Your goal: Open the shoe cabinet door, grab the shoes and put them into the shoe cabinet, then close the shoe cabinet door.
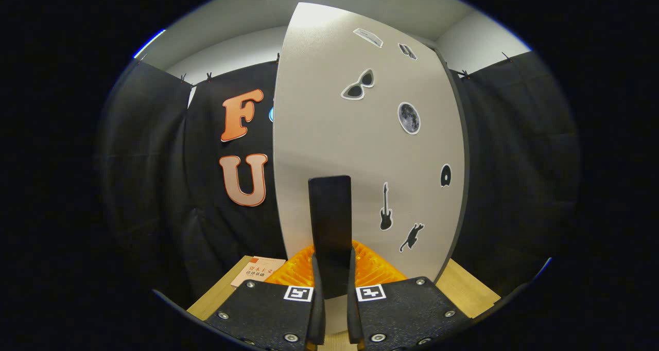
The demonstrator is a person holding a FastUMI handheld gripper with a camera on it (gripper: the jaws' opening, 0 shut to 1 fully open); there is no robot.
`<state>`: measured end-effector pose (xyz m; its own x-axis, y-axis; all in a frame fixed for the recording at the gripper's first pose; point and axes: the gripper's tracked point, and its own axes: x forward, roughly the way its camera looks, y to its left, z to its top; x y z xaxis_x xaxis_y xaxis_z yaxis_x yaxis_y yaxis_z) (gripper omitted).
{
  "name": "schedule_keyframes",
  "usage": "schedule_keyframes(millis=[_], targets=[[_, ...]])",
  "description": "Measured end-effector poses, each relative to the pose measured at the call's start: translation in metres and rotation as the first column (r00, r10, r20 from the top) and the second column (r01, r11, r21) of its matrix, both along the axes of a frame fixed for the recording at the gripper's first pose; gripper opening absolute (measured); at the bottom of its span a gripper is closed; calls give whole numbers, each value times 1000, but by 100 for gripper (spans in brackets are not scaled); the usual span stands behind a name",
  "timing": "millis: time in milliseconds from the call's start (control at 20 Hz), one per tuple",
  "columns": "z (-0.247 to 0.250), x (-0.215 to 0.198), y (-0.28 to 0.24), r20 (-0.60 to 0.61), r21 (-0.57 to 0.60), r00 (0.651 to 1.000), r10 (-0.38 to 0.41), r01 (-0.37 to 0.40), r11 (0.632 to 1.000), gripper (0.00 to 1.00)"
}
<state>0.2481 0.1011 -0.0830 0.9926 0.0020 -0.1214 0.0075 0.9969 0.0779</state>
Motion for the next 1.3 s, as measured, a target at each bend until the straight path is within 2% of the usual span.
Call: schedule_keyframes(millis=[200,650,1300], targets=[[0,-21,-20,-2,1,1000,-23,23,1000,16],[-1,-62,-75,-3,22,1000,-8,8,1000,15],[-6,-87,-168,6,84,997,-72,71,994,12]])
